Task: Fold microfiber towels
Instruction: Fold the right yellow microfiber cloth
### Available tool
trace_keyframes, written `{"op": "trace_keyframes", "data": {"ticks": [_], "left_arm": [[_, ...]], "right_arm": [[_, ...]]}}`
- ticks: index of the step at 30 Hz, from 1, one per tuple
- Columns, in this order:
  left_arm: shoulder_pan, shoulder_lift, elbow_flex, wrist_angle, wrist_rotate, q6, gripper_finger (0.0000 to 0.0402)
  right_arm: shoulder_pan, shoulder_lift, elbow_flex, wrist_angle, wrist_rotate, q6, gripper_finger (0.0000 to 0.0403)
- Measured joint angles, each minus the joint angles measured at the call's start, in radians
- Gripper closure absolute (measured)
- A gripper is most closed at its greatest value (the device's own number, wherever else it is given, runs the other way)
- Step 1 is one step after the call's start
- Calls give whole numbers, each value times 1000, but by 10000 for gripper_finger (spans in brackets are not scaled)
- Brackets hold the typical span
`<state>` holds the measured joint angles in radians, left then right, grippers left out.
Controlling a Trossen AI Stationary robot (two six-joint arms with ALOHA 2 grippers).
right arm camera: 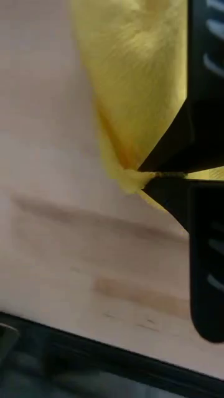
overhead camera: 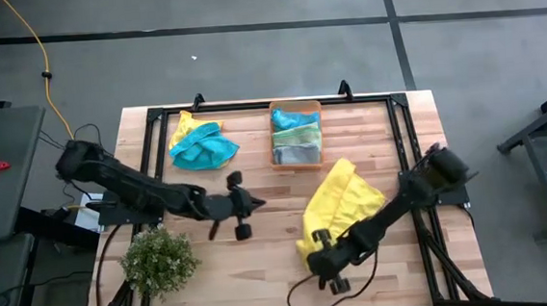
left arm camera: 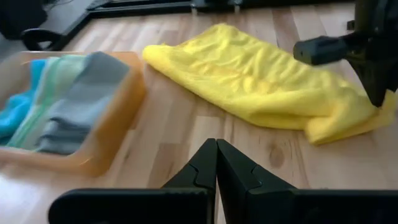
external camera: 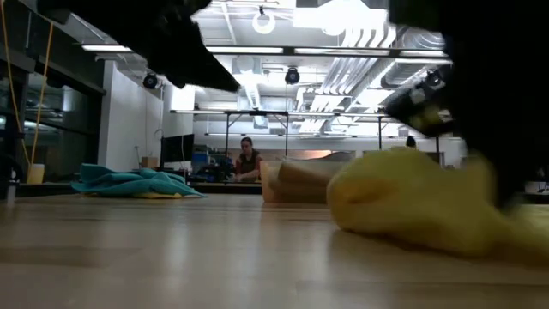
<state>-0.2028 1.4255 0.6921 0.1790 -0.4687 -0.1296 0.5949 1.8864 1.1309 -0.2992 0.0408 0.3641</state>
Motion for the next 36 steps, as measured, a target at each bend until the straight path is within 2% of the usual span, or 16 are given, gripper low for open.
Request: {"op": "trace_keyframes", "data": {"ticks": [2,5,12,16,21,25,28,31,36], "left_arm": [[5,54,24,14,13,12,400],[14,117,71,33,58,10,400],[7,310,203,88,221,42,396],[-11,411,288,71,217,106,369],[-14,439,357,29,200,158,322],[-14,409,360,15,197,162,287],[-16,398,362,16,204,168,267],[-16,413,361,50,260,168,253],[-30,497,362,186,342,161,245]], "right_arm": [[8,42,0,-1,-46,38,403],[28,61,7,-40,-54,99,403],[64,57,4,-20,53,118,403],[64,53,32,-70,127,178,393],[69,49,148,-207,158,188,329],[111,50,258,-482,272,171,269],[158,48,293,-686,424,292,245],[212,48,281,-810,534,453,237],[279,48,186,-892,556,704,236]]}}
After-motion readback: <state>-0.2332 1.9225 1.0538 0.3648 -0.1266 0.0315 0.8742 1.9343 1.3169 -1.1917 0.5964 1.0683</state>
